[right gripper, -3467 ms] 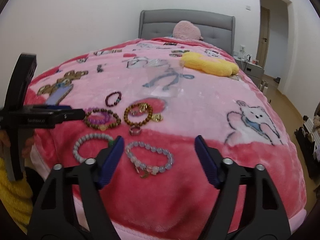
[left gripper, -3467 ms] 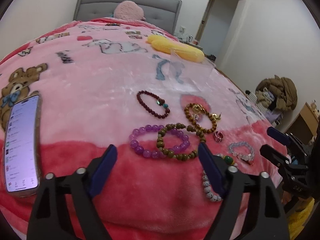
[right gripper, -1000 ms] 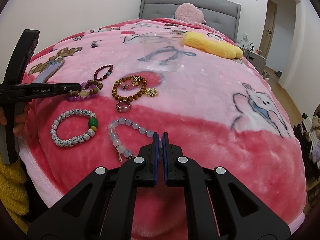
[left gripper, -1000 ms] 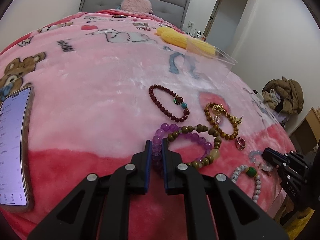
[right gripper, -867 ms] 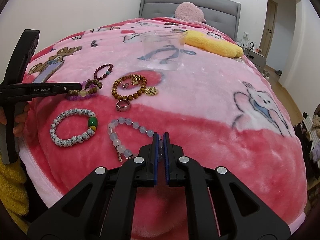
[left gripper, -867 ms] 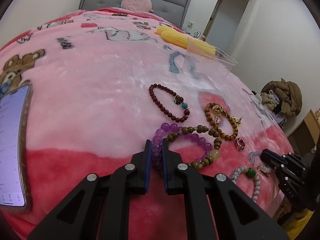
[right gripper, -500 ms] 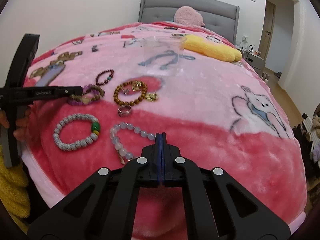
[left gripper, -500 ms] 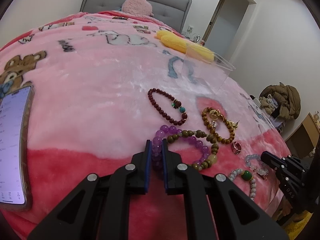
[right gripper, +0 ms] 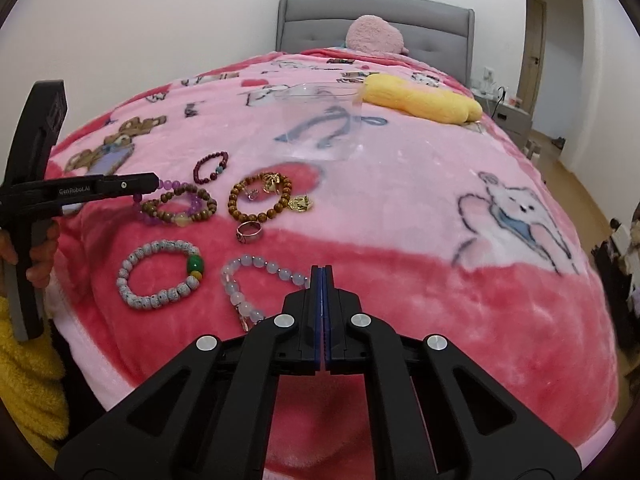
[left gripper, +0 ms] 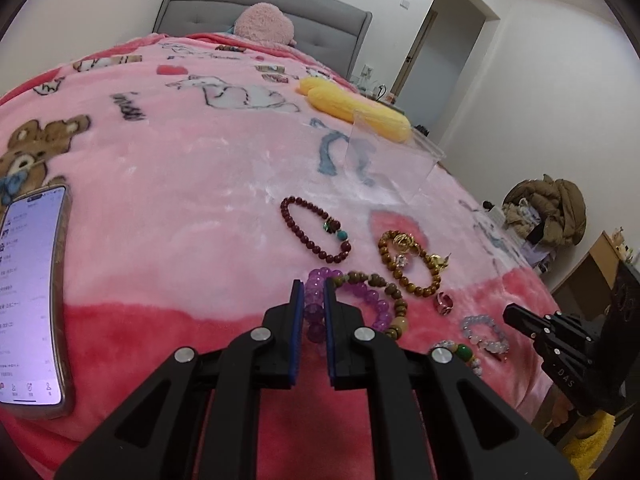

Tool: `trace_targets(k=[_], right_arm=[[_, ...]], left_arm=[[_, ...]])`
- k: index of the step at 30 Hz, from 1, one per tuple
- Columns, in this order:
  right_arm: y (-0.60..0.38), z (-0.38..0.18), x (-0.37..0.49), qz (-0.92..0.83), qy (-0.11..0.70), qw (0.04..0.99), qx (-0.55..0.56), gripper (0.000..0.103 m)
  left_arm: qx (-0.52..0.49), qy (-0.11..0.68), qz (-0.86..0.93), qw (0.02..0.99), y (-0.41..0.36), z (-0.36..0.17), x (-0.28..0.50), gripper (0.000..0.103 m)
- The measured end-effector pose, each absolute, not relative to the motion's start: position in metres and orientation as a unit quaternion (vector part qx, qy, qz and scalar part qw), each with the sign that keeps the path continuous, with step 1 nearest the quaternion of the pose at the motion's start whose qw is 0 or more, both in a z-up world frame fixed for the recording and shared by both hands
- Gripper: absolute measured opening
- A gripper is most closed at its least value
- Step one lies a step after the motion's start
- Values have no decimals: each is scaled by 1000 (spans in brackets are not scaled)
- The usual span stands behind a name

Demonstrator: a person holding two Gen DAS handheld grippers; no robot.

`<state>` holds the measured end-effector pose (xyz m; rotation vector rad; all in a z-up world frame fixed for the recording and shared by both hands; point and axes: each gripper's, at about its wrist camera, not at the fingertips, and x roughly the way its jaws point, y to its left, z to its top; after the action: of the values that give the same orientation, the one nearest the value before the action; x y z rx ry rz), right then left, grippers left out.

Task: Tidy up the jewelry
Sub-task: 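Lift both held bracelets and carry them toward the clear plastic box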

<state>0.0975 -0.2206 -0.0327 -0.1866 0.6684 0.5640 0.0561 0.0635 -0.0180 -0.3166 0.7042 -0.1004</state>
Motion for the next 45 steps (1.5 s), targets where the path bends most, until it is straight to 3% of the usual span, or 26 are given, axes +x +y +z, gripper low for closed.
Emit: trace_targets(k=[1, 6, 9, 12, 15, 45], right_arm=[[-224, -32, 99, 278, 329, 899, -76, 10], [-224, -35, 102, 289, 348, 889, -70, 12], [-219, -43, 106, 291, 367, 880, -73, 27], [-215, -49, 109, 286, 374, 878, -82, 25], [-213, -50, 108, 283, 370, 881, -87, 8], [-192, 53, 116, 324, 222, 916, -80, 8]], left_arm=[[-149, 340, -47, 927, 62, -16, 55, 9], [-144, 330, -50, 932, 58, -9, 50, 9], [-145, 332, -49, 931, 59, -10, 51, 9], [-145, 332, -50, 930, 59, -11, 51, 9], [-145, 332, -51, 931, 60, -10, 50, 9], [-95, 269, -126, 950, 35, 69, 81, 9]])
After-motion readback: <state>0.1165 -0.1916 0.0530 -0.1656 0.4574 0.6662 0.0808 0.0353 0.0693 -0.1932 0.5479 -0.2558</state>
